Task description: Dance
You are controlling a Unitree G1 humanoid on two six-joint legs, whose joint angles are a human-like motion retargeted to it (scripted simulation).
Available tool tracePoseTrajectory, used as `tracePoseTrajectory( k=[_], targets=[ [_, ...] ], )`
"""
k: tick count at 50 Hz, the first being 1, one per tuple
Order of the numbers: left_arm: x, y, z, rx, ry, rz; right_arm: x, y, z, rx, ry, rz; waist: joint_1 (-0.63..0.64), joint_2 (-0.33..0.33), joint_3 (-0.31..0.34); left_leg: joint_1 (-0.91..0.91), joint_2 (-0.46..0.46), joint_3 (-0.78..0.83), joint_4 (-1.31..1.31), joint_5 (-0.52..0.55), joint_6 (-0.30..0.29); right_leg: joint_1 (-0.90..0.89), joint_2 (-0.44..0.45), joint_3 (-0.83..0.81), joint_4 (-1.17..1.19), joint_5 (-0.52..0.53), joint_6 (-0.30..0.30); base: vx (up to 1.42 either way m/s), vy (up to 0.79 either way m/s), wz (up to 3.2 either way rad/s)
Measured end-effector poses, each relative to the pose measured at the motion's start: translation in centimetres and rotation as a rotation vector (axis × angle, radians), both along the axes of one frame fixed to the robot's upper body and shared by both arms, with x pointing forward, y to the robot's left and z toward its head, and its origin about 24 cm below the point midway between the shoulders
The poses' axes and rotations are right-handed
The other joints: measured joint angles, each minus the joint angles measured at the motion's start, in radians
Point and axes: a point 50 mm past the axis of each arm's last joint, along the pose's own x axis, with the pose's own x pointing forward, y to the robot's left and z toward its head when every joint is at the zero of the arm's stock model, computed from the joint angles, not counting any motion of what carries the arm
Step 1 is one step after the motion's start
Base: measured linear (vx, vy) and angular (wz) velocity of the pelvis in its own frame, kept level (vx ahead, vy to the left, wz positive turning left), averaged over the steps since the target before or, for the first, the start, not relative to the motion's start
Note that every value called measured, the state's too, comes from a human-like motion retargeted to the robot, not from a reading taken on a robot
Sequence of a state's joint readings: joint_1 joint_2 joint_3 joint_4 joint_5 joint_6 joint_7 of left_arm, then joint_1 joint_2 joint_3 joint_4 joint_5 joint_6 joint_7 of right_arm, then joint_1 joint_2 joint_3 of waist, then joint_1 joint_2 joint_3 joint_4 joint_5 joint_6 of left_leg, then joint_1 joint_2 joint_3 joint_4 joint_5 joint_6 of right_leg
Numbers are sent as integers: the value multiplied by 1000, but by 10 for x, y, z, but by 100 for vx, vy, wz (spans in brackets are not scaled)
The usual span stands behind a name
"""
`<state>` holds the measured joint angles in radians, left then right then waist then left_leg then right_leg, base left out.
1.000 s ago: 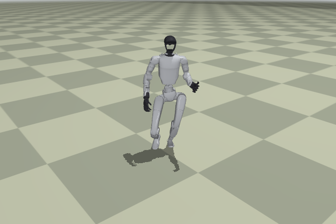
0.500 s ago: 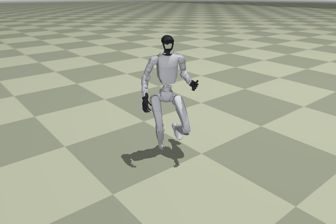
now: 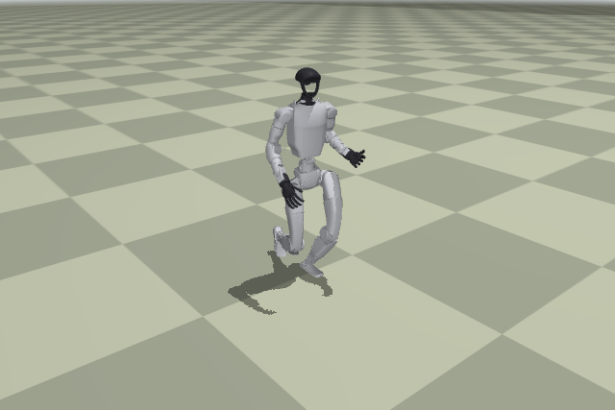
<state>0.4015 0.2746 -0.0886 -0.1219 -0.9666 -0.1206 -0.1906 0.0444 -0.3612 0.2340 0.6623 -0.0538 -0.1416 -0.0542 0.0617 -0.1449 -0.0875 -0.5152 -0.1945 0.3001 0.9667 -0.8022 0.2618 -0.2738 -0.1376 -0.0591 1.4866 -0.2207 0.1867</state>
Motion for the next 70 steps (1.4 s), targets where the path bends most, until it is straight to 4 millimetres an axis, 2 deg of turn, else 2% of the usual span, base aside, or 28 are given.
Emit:
tracePoseTrajectory(
  k=[4, 7, 10, 12, 15, 18, 21, 25, 27, 28, 31, 34, 37, 40, 42, 45, 47, 49, 52, 53, 55, 57, 60, 62, 64, 65, 67, 70],
  targets=[
    [9, 0, -2, 19, 16, 75, -23, -6, -22, -33, 115, -80, -52, -13, 24, 125, -79, -79, -114, 2, 0, -185, -113, 59, 126, -155, -124, 58, 3, 106],
    [16, 0, 0, 34, 6, 115, -50, -12, -38, -52, 225, -126, -84, 7, 45, 276, -121, -154, -251, 26, -1, -284, -117, 96, 46, -280, -176, 59, 8, 100],
    [22, -1, 7, 66, -33, 129, -79, -17, -52, -64, 341, -152, -107, 32, 59, 418, -112, -211, -370, 52, -34, -350, -49, 115, -142, -357, -173, 57, -1, 100],
    [25, -2, 13, 92, -73, 124, -96, -19, -58, -67, 406, -160, -117, 45, 58, 481, -91, -248, -425, 72, -67, -376, 25, 140, -301, -374, -145, 54, -9, 90],
    [30, 0, 25, 131, -144, 119, -114, -22, -62, -68, 471, -171, -118, 65, 45, 537, -47, -301, -460, 98, -121, -382, 142, 187, -535, -359, -109, 52, -12, 65],
    [30, 6, 35, 156, -198, 129, -124, -27, -63, -80, 488, -188, -108, 74, 33, 550, -11, -326, -366, 114, -172, -351, 199, 196, -596, -320, -109, 49, -15, 54],
    [28, 15, 44, 174, -232, 155, -122, -30, -60, -103, 462, -196, -94, 116, 29, 519, 61, -347, -162, 152, -248, -281, 256, 147, -610, -288, -144, 47, -16, 53],
    [25, 29, 53, 237, -257, 198, -100, -34, -50, -154, 361, -176, -62, 199, 50, 364, 189, -346, 265, 367, -403, -197, 341, 63, -608, -304, -223, 40, -13, 40],
    [23, 37, 53, 273, -238, 229, -82, -34, -42, -191, 286, -148, -40, 216, 60, 266, 266, -305, 442, 424, -411, -172, 348, 42, -590, -338, -252, 40, -8, 39],
    [23, 42, 51, 289, -220, 252, -70, -33, -37, -209, 242, -131, -30, 218, 63, 211, 307, -283, 512, 421, -393, -159, 346, 35, -591, -352, -261, 39, -5, 39],
    [16, 57, 28, 320, -77, 341, -36, -23, -22, -237, 104, -85, 3, 201, 68, 81, 412, -233, 610, 325, -310, -117, 325, 41, -592, -386, -265, 39, 0, 22],
    [-4, 67, -23, 324, 190, 422, -4, -5, -4, -220, -37, -26, 32, 174, 73, 16, 448, -238, 536, 216, -252, -69, 302, 85, -603, -390, -246, 37, 13, -30],
    [-51, 64, -90, 289, 554, 460, 20, 18, 17, -157, -154, 64, 50, 147, 72, 23, 406, -327, 334, 152, -240, -35, 285, 173, -601, -361, -215, 33, 24, -108],
    [-121, 41, -144, 187, 914, 443, 37, 39, 38, -76, -222, 189, 52, 132, 57, 100, 307, -528, 81, 159, -276, -36, 304, 316, -580, -311, -174, 25, 29, -203],
    [-159, 19, -163, 111, 1083, 393, 46, 46, 50, -45, -244, 253, 33, 145, 43, 162, 271, -634, -35, 172, -310, -67, 340, 411, -549, -299, -154, 18, 31, -241],
    [-197, -7, -173, 52, 1238, 299, 48, 46, 55, -23, -251, 267, -34, 174, 50, 203, 253, -637, -54, 117, -327, -140, 379, 480, -453, -293, -127, 11, 37, -203],
    [-197, -9, -177, 56, 1249, 244, 47, 32, 57, -40, -238, 236, -83, 201, 44, 235, 282, -544, -156, 79, -315, -237, 365, 460, -404, -269, -120, 15, 37, -184],
    [-193, 6, -175, 107, 1236, 261, 37, 20, 46, -49, -191, 180, -135, 213, 52, 235, 284, -462, -171, 58, -308, -324, 334, 398, -356, -254, -124, 15, 35, -167],
    [-169, 52, -164, 217, 1142, 382, 12, -4, 25, -77, -86, 85, -200, 225, 42, 238, 271, -374, -237, 70, -306, -436, 305, 306, -352, -265, -129, 19, 29, -145],
    [-155, 75, -156, 263, 1084, 454, 4, -12, 19, -79, -54, 52, -219, 228, 22, 259, 266, -358, -330, 108, -307, -470, 300, 274, -385, -262, -129, 24, 24, -118],
    [-133, 108, -137, 323, 964, 572, -21, -29, 4, -108, 40, -8, -249, 224, 18, 254, 241, -321, -318, 115, -313, -497, 290, 226, -413, -274, -126, 24, 20, -105],
    [-103, 143, -107, 385, 796, 700, -41, -42, -6, -119, 106, -62, -272, 232, -1, 307, 236, -307, -443, 177, -323, -502, 290, 170, -497, -265, -129, 29, 14, -87],
    [-60, 169, -60, 425, 517, 818, -71, -57, -16, -143, 193, -134, -285, 239, 2, 362, 232, -295, -463, 225, -349, -457, 302, 105, -575, -248, -135, 29, 8, -75],
    [-34, 173, -30, 434, 335, 832, -88, -62, -21, -156, 243, -158, -285, 230, -1, 356, 214, -289, -368, 243, -370, -433, 303, 85, -571, -244, -141, 26, 2, -70],
    [-9, 168, 4, 442, 138, 813, -100, -64, -22, -156, 266, -179, -274, 238, 13, 356, 227, -305, -248, 261, -403, -377, 329, 55, -593, -244, -158, 29, 0, -69],
    [3, 161, 23, 442, 40, 791, -103, -66, -22, -151, 268, -191, -263, 254, 34, 364, 251, -320, -176, 268, -425, -327, 356, 33, -622, -242, -173, 31, 0, -76],
    [17, 148, 47, 447, -103, 733, -107, -65, -21, -158, 270, -180, -241, 263, 48, 337, 272, -323, 15, 312, -456, -284, 384, 16, -600, -290, -217, 30, 1, -81],
    [35, 118, 75, 449, -264, 588, -97, -66, -14, -180, 230, -136, -193, 296, 91, 262, 337, -340, 346, 427, -503, -203, 448, -2, -597, -378, -290, 35, 3, -74]
  ],
)
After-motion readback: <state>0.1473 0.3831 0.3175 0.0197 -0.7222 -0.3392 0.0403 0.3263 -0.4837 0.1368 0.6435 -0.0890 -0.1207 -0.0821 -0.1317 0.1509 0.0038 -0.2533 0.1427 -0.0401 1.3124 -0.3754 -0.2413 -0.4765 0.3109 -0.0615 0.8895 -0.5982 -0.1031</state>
